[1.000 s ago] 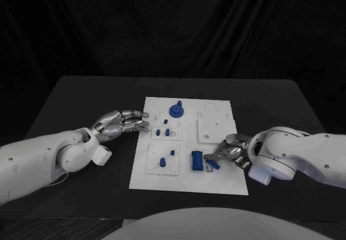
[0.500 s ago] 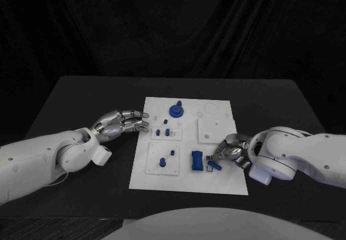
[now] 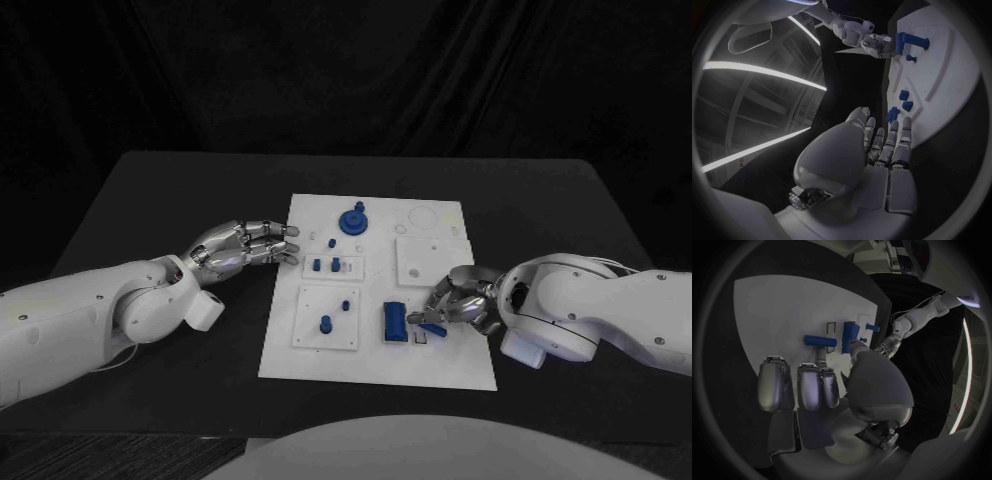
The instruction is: Assemble the parts on the task board
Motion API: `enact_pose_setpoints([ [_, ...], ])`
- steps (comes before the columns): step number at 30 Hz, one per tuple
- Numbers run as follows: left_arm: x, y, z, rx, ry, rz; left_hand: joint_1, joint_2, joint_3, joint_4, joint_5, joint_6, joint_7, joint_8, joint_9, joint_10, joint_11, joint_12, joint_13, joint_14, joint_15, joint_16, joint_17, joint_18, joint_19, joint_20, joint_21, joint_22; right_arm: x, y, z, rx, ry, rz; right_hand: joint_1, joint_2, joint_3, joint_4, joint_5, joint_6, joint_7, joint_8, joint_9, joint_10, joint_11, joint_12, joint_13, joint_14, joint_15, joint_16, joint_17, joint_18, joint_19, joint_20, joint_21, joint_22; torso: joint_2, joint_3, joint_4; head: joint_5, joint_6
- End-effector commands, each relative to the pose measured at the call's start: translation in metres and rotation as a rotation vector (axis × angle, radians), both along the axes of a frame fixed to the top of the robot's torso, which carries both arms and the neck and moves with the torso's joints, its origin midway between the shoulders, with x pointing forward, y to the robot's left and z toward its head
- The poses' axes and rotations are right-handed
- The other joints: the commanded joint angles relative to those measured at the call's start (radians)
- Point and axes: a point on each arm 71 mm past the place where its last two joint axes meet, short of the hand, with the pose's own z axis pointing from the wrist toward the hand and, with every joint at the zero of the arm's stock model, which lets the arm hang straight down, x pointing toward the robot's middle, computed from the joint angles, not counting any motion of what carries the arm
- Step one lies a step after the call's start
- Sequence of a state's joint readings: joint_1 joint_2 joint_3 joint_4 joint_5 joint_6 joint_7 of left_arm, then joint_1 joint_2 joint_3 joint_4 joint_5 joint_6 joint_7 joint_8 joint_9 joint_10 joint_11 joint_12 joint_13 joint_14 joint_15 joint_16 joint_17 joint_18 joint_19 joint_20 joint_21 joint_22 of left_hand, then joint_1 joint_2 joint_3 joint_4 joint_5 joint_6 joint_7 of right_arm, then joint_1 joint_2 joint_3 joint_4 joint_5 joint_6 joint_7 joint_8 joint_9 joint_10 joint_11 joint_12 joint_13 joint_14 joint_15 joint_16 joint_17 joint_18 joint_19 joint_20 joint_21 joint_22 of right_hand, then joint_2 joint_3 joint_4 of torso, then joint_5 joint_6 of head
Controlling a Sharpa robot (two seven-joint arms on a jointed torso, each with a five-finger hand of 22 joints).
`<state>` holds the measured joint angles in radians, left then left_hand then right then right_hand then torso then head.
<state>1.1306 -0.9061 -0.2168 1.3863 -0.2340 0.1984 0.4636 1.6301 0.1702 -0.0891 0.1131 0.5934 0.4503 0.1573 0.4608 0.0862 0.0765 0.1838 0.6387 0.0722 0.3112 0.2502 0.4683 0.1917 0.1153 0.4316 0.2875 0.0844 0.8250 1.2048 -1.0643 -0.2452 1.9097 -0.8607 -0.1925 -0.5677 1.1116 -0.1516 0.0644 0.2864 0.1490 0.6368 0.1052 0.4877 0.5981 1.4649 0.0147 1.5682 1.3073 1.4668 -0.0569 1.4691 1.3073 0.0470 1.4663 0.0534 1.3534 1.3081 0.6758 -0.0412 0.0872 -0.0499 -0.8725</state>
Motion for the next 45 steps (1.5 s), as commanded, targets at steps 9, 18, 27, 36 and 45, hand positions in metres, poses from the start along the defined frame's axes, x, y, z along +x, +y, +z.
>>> enact_pose_setpoints([
  [9,-0.0008,-0.0015,-0.0001,-0.015,0.006,-0.009,-0.014,0.001,0.009,-0.001,0.005,0.009,0.028,-0.004,-0.001,0.001,0.005,0.006,0.002,0.004,0.005,0.007,-0.001,-0.012,0.007,-0.001,0.005,-0.001,0.0029,-0.0038,0.0041,0.028,-0.116,0.086,-0.028,0.025,-0.107,0.003,-0.012,-0.031,0.007,0.008,-0.096,0.106,0.010,0.003,0.263,0.052,0.013,-0.003,0.031,0.007,0.009,0.011,-0.004,0.191,0.000,0.0002,-0.0001,0.003,0.000],
  [18,-0.0007,-0.0015,-0.0003,-0.013,0.007,-0.009,-0.015,0.001,0.010,-0.002,0.005,0.010,0.029,-0.004,-0.001,0.003,0.006,0.010,0.003,0.005,0.005,0.008,-0.001,-0.012,0.007,-0.001,0.005,-0.001,0.0013,-0.0066,0.0043,-0.001,-0.131,0.141,0.140,0.052,-0.101,-0.051,0.396,-0.010,0.007,0.034,-0.138,0.106,0.014,0.003,0.263,0.048,0.016,-0.006,0.023,0.007,0.006,0.013,-0.007,0.190,-0.001,-0.0001,0.0002,0.001,0.000],
  [27,-0.0008,-0.0013,-0.0006,-0.012,0.010,-0.010,-0.015,0.001,0.010,-0.002,0.005,0.010,0.029,-0.004,-0.001,0.003,0.006,0.010,0.003,0.005,0.005,0.008,-0.001,-0.012,0.007,-0.001,0.005,-0.001,-0.0017,-0.0056,0.0014,-0.036,-0.129,0.189,0.180,0.045,-0.116,-0.079,0.367,-0.002,0.006,0.063,-0.156,0.106,0.014,0.003,0.263,0.043,0.016,-0.012,0.009,0.010,0.001,0.014,-0.017,0.187,0.000,0.0001,-0.0006,0.002,0.000],
  [36,-0.0009,-0.0017,-0.0009,-0.011,0.012,-0.012,-0.016,0.001,0.011,-0.002,0.005,0.012,0.030,-0.004,-0.001,0.005,0.008,0.013,0.003,0.005,0.005,0.008,-0.002,-0.013,0.007,-0.001,0.005,-0.001,-0.0027,-0.0042,-0.0010,-0.050,-0.123,0.193,0.186,0.058,-0.122,-0.079,0.362,0.030,-0.001,0.098,-0.152,0.106,0.007,0.003,0.263,0.045,0.012,-0.009,0.013,0.009,0.003,0.012,-0.016,0.188,0.001,0.0006,0.0000,0.002,0.000],
  [45,-0.0011,-0.0016,-0.0011,-0.009,0.015,-0.013,-0.016,0.001,0.011,-0.002,0.005,0.012,0.030,-0.004,-0.001,0.005,0.008,0.013,0.003,0.005,0.005,0.008,-0.002,-0.013,0.007,-0.001,0.005,-0.001,-0.0013,-0.0036,-0.0034,-0.056,-0.132,0.168,0.175,0.078,-0.122,-0.059,0.456,0.089,-0.015,0.120,-0.162,0.106,-0.003,0.003,0.263,0.048,0.003,-0.007,0.016,0.009,0.006,0.003,-0.013,0.189,0.000,0.0001,0.0001,0.002,0.000],
])
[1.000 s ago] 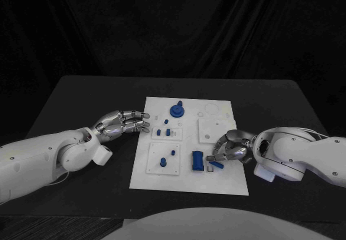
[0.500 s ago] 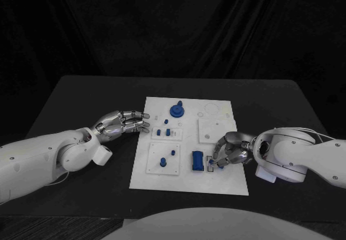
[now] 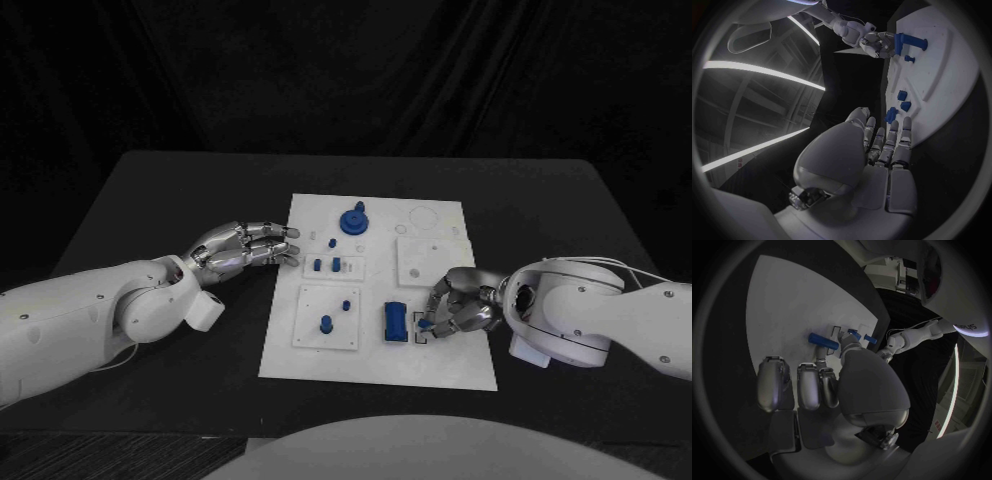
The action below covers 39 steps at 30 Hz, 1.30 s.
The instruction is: Assemble the parts on the task board
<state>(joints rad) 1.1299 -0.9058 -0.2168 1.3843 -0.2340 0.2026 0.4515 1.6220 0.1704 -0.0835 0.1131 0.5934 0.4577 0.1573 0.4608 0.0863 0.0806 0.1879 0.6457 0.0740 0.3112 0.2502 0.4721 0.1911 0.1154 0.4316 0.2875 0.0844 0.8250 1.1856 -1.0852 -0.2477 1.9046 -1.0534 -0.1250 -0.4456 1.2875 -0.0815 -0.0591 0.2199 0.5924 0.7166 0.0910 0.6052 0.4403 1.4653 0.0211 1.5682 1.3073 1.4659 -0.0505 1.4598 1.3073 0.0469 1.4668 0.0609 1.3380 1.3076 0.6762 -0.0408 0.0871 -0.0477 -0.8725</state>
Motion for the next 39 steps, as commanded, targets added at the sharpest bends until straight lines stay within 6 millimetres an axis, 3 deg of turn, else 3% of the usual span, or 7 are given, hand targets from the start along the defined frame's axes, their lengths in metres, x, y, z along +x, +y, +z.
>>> enact_pose_setpoints([
  [1,-0.001,-0.002,0.000,-0.017,0.004,-0.010,-0.008,0.000,0.006,-0.002,0.005,0.005,0.030,-0.004,-0.001,0.001,0.004,0.006,0.002,0.005,0.005,0.004,-0.001,-0.013,0.007,-0.001,0.005,-0.001,0.000,-0.002,-0.002,-0.019,-0.009,-0.017,-0.006,0.014,0.003,0.016,0.035,0.021,-0.004,0.000,-0.009,0.105,-0.012,0.003,0.263,0.050,-0.006,0.004,0.019,0.008,0.007,-0.007,0.004,0.190,0.000,-0.0003,0.0004,0.000,0.000],
  [3,-0.001,-0.002,0.000,-0.017,0.005,-0.010,-0.008,0.000,0.006,-0.002,0.005,0.005,0.030,-0.004,-0.001,0.001,0.004,0.006,0.002,0.005,0.005,0.004,-0.001,-0.013,0.007,-0.001,0.005,-0.001,0.001,-0.002,-0.002,-0.018,-0.014,-0.025,-0.003,0.019,0.010,0.022,0.062,0.048,-0.011,-0.003,-0.017,0.105,-0.018,0.003,0.263,0.051,-0.011,0.005,0.021,0.008,0.008,-0.011,0.006,0.191,0.000,-0.0003,0.0004,0.000,0.000],
  [6,-0.001,-0.002,0.000,-0.017,0.006,-0.012,-0.008,0.000,0.006,-0.002,0.005,0.005,0.030,-0.004,-0.001,0.001,0.004,0.006,0.002,0.005,0.005,0.004,-0.001,-0.013,0.007,-0.001,0.005,-0.001,0.002,-0.001,-0.002,-0.018,-0.020,-0.035,-0.002,0.023,0.015,0.026,0.074,0.062,-0.015,-0.008,-0.022,0.105,-0.022,0.003,0.263,0.053,-0.014,0.007,0.024,0.007,0.010,-0.014,0.010,0.192,0.000,-0.0003,0.0005,-0.001,0.000],
  [15,-0.001,-0.003,0.000,-0.016,0.007,-0.013,-0.009,0.001,0.007,-0.003,0.005,0.006,0.031,-0.004,-0.001,0.003,0.005,0.008,0.002,0.005,0.005,0.005,-0.001,-0.013,0.007,-0.001,0.005,-0.001,0.002,0.000,-0.002,-0.021,-0.031,-0.064,0.018,0.036,0.052,0.041,0.117,0.174,-0.045,-0.037,-0.046,0.105,-0.050,0.003,0.263,0.059,-0.037,0.011,0.034,0.005,0.018,-0.035,0.021,0.196,0.000,-0.0004,0.0003,0.001,0.000],
  [21,-0.001,-0.002,0.000,-0.015,0.008,-0.012,-0.009,0.001,0.007,-0.003,0.005,0.006,0.031,-0.004,-0.001,0.003,0.005,0.008,0.002,0.005,0.005,0.005,-0.001,-0.013,0.007,-0.001,0.005,-0.001,-0.001,-0.001,-0.001,-0.002,-0.018,-0.087,0.017,0.032,0.071,0.053,0.164,0.230,-0.063,-0.050,-0.047,0.105,-0.066,0.003,0.263,0.062,-0.052,0.013,0.039,0.002,0.024,-0.049,0.031,0.199,0.000,-0.0004,0.0002,0.002,0.000],
  [28,-0.001,-0.002,0.000,-0.014,0.011,-0.014,-0.009,0.001,0.008,-0.004,0.005,0.007,0.032,-0.004,-0.001,0.004,0.006,0.007,0.002,0.005,0.005,0.005,-0.001,-0.013,0.007,-0.001,0.005,-0.001,-0.008,-0.002,0.001,0.050,0.031,-0.138,0.023,0.024,0.094,0.054,0.213,0.252,-0.069,-0.070,-0.046,0.105,-0.072,0.003,0.263,0.063,-0.059,0.010,0.035,0.000,0.028,-0.057,0.039,0.201,0.000,-0.0004,0.0005,0.003,0.000],
  [39,-0.001,-0.002,-0.001,-0.012,0.014,-0.014,-0.009,0.001,0.008,-0.004,0.005,0.007,0.032,-0.004,-0.001,0.004,0.006,0.007,0.002,0.005,0.005,0.005,-0.001,-0.013,0.007,-0.001,0.005,-0.001,-0.010,-0.003,0.001,0.070,0.062,-0.193,0.033,0.023,0.111,0.046,0.220,0.271,-0.075,-0.071,-0.038,0.105,-0.077,0.003,0.263,0.064,-0.063,0.011,0.037,0.000,0.030,-0.061,0.041,0.202,0.000,-0.0003,0.0003,0.004,0.000],
])
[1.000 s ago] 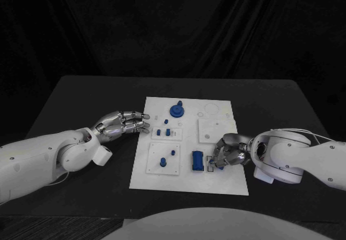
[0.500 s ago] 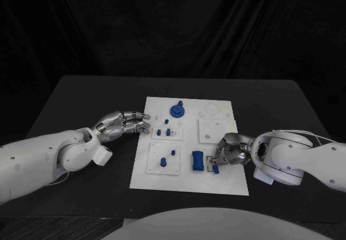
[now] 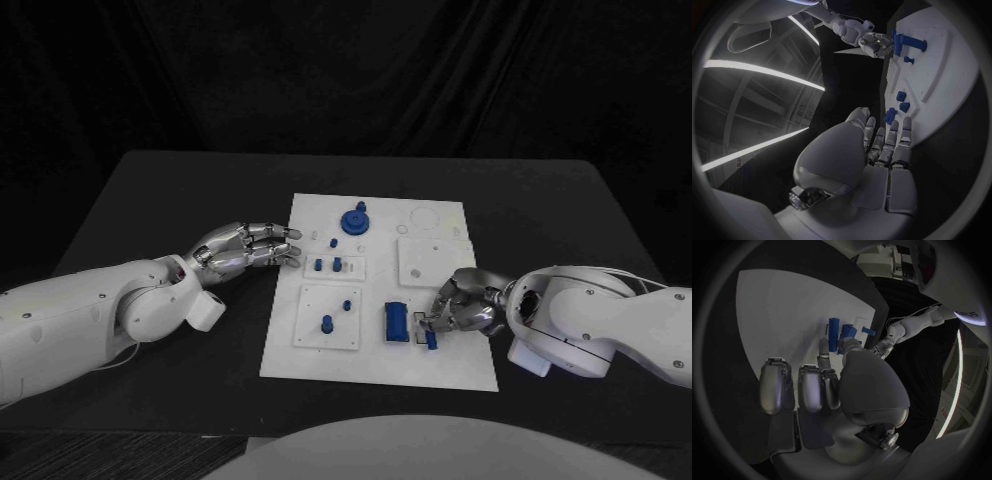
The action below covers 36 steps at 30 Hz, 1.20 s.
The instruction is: Assemble the parts on the task board
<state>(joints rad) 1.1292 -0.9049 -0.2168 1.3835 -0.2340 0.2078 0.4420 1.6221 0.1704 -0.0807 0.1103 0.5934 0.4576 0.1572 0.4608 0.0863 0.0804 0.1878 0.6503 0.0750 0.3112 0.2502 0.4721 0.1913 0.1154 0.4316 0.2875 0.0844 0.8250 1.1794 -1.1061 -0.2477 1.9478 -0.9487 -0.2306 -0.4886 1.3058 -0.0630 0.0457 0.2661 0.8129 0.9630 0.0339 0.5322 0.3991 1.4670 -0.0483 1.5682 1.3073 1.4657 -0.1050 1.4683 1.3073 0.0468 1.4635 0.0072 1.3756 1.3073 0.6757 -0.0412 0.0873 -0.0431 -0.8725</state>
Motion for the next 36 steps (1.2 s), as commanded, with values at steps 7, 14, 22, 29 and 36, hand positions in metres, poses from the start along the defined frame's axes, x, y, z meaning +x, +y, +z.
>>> enact_pose_setpoints([
  [7,-0.0008,-0.0026,-0.0001,-0.016,0.007,-0.012,-0.009,0.001,0.005,-0.001,0.005,0.007,0.032,-0.004,-0.001,0.004,0.006,0.003,0.001,0.005,0.005,0.005,-0.001,-0.013,0.007,-0.001,0.005,-0.001,0.0010,-0.0004,-0.0030,-0.010,0.028,-0.069,0.010,0.001,0.011,0.001,-0.028,0.021,-0.016,-0.004,0.009,0.104,-0.008,0.003,0.263,0.064,-0.009,0.001,0.035,0.000,0.032,-0.009,0.001,0.201,0.000,-0.0001,0.0006,-0.005,0.000],
  [14,-0.0010,-0.0022,-0.0002,-0.015,0.008,-0.012,-0.009,0.001,0.005,-0.001,0.005,0.007,0.032,-0.004,-0.001,0.004,0.006,0.003,0.001,0.005,0.005,0.005,-0.001,-0.013,0.007,-0.001,0.005,-0.001,0.0033,0.0008,-0.0048,-0.044,0.027,-0.064,-0.010,-0.002,0.010,0.011,-0.067,0.007,-0.009,-0.018,0.016,0.104,-0.002,0.003,0.263,0.063,-0.004,-0.001,0.032,0.004,0.026,-0.006,-0.017,0.195,0.000,-0.0001,-0.0004,-0.002,0.000],
  [22,-0.0011,-0.0021,-0.0003,-0.015,0.009,-0.013,-0.009,0.001,0.005,-0.001,0.005,0.007,0.032,-0.004,-0.001,0.004,0.006,0.003,0.001,0.005,0.005,0.005,-0.001,-0.013,0.007,-0.001,0.005,-0.001,0.0053,0.0018,-0.0061,-0.059,0.027,-0.069,-0.033,0.002,0.008,0.020,-0.088,-0.002,-0.004,-0.028,0.023,0.104,0.003,0.003,0.263,0.062,-0.001,-0.004,0.027,0.006,0.022,-0.003,-0.027,0.193,0.001,-0.0001,0.0002,-0.002,0.000],
  [29,-0.0011,-0.0024,-0.0004,-0.014,0.011,-0.014,-0.009,0.001,0.005,-0.001,0.005,0.007,0.032,-0.004,-0.001,0.004,0.006,0.003,0.001,0.005,0.005,0.005,-0.001,-0.013,0.007,-0.001,0.005,-0.001,0.0065,0.0026,-0.0068,-0.069,0.026,-0.070,-0.059,0.007,0.003,0.023,-0.107,-0.007,0.000,-0.035,0.029,0.104,0.007,0.003,0.263,0.061,0.003,-0.006,0.023,0.007,0.020,0.000,-0.032,0.191,0.000,-0.0002,0.0000,-0.002,0.000],
  [36,-0.0011,-0.0031,-0.0006,-0.014,0.012,-0.017,-0.011,0.000,0.008,-0.003,0.005,0.007,0.034,-0.006,-0.002,0.005,0.008,0.001,0.001,0.005,0.005,0.005,-0.002,-0.014,0.007,-0.001,0.006,-0.001,0.0073,0.0035,-0.0068,-0.068,0.021,-0.071,-0.080,0.012,-0.002,0.022,-0.124,-0.007,0.001,-0.038,0.035,0.104,0.008,0.003,0.263,0.061,0.004,-0.007,0.021,0.008,0.019,0.002,-0.034,0.191,0.000,-0.0001,0.0003,-0.002,0.000],
])
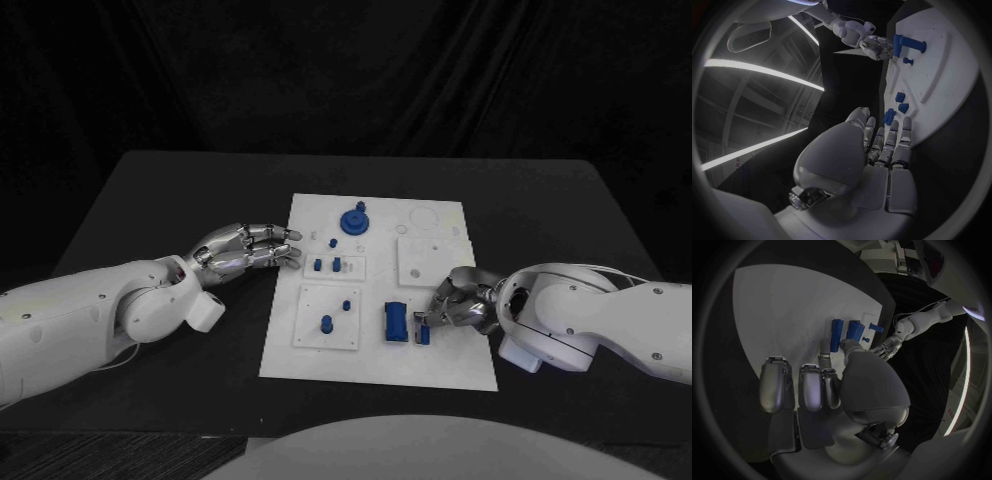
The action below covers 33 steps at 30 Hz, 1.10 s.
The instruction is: Assemble the parts on the task board
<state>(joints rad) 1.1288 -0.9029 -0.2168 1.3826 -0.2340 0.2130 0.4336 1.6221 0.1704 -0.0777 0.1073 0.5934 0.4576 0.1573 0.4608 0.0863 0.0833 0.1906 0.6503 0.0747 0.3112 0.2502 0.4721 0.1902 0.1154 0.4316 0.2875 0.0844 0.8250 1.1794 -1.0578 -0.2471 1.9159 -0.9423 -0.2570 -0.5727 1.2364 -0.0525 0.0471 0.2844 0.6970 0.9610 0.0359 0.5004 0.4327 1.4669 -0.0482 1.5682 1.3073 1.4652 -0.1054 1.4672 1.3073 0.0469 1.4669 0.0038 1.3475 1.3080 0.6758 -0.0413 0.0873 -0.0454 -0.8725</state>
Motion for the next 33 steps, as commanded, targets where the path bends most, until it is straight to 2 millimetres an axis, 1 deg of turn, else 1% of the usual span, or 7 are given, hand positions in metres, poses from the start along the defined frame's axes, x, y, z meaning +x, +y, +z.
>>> enact_pose_setpoints([
  [1,-0.0009,-0.0022,0.0002,-0.017,0.005,-0.011,-0.011,0.000,0.005,0.000,0.005,0.007,0.034,-0.006,-0.002,0.002,0.005,0.001,0.001,0.005,0.005,0.005,-0.001,-0.014,0.007,-0.001,0.006,-0.001,0.0003,-0.0020,-0.0010,-0.018,-0.005,-0.022,-0.013,0.002,-0.004,0.004,-0.011,-0.006,-0.001,-0.007,0.003,0.104,0.008,0.003,0.263,0.062,0.005,-0.006,0.022,0.008,0.016,0.006,-0.006,0.190,0.000,0.0000,0.0003,0.000,0.000],
  [12,-0.0007,-0.0019,-0.0002,-0.015,0.008,-0.012,-0.011,0.000,0.005,0.000,0.005,0.007,0.034,-0.006,-0.002,0.002,0.005,0.001,0.001,0.005,0.005,0.005,-0.001,-0.014,0.007,-0.001,0.006,-0.001,0.0011,-0.0007,0.0003,-0.002,-0.025,-0.028,-0.025,0.004,-0.008,0.003,-0.032,-0.004,-0.001,-0.007,0.010,0.104,0.008,0.003,0.263,0.061,0.005,-0.006,0.020,0.008,0.015,0.007,-0.008,0.189,0.000,0.0000,-0.0002,0.002,0.000],
  [15,-0.0007,-0.0018,-0.0004,-0.014,0.009,-0.012,-0.011,0.000,0.005,0.000,0.005,0.007,0.034,-0.006,-0.002,0.002,0.005,0.001,0.001,0.005,0.005,0.005,-0.001,-0.014,0.007,-0.001,0.006,-0.001,0.0013,-0.0004,0.0005,0.000,-0.028,-0.028,-0.031,0.003,-0.011,0.002,-0.055,-0.004,-0.002,-0.007,0.016,0.104,0.008,0.003,0.263,0.061,0.005,-0.007,0.020,0.008,0.015,0.007,-0.009,0.189,0.000,0.0003,-0.0001,0.003,0.000],
  [24,-0.0006,-0.0020,-0.0009,-0.011,0.013,-0.014,-0.012,-0.001,0.006,-0.001,0.005,0.007,0.034,-0.006,-0.002,0.001,0.005,-0.001,0.001,0.005,0.006,0.006,-0.001,-0.014,0.007,-0.002,0.006,-0.001,0.0008,0.0004,0.0003,0.000,-0.023,-0.019,-0.119,0.001,-0.079,0.004,-0.320,-0.006,0.002,-0.012,0.053,0.104,0.012,0.003,0.263,0.063,0.009,-0.005,0.024,0.007,0.017,0.011,-0.007,0.191,0.000,0.0001,0.0001,0.002,0.000],
  [28,-0.0006,-0.0023,-0.0011,-0.010,0.015,-0.016,-0.012,-0.001,0.006,-0.001,0.005,0.007,0.034,-0.006,-0.002,0.001,0.005,-0.001,0.001,0.005,0.006,0.006,-0.001,-0.014,0.007,-0.002,0.006,-0.001,0.0005,0.0002,0.0001,-0.003,-0.018,-0.017,-0.134,0.006,-0.096,0.002,-0.369,-0.006,0.001,-0.013,0.065,0.104,0.011,0.003,0.263,0.064,0.008,-0.003,0.027,0.007,0.019,0.010,-0.005,0.191,0.001,0.0002,0.0000,0.002,0.000],
  [30,-0.0006,-0.0023,-0.0012,-0.010,0.016,-0.016,-0.012,-0.001,0.006,-0.001,0.005,0.007,0.034,-0.006,-0.002,0.001,0.005,-0.001,0.001,0.005,0.006,0.006,-0.001,-0.014,0.007,-0.002,0.006,-0.001,0.0005,-0.0003,0.0001,-0.005,-0.019,-0.017,-0.146,0.011,-0.109,0.002,-0.417,-0.005,0.000,-0.013,0.075,0.104,0.010,0.003,0.263,0.064,0.007,-0.003,0.028,0.007,0.019,0.010,-0.004,0.192,0.001,-0.0001,0.0001,0.002,0.000],
  [33,-0.0006,-0.0022,-0.0012,-0.009,0.016,-0.016,-0.012,-0.001,0.006,-0.001,0.005,0.007,0.034,-0.006,-0.002,0.001,0.005,-0.001,0.001,0.005,0.006,0.006,-0.001,-0.014,0.007,-0.002,0.006,-0.001,0.0010,-0.0012,0.0011,-0.010,-0.038,-0.014,-0.157,0.017,-0.120,0.004,-0.443,-0.005,0.000,-0.013,0.084,0.104,0.010,0.003,0.263,0.064,0.007,-0.003,0.028,0.007,0.020,0.009,-0.005,0.192,0.000,0.0000,-0.0001,0.002,0.000],
])
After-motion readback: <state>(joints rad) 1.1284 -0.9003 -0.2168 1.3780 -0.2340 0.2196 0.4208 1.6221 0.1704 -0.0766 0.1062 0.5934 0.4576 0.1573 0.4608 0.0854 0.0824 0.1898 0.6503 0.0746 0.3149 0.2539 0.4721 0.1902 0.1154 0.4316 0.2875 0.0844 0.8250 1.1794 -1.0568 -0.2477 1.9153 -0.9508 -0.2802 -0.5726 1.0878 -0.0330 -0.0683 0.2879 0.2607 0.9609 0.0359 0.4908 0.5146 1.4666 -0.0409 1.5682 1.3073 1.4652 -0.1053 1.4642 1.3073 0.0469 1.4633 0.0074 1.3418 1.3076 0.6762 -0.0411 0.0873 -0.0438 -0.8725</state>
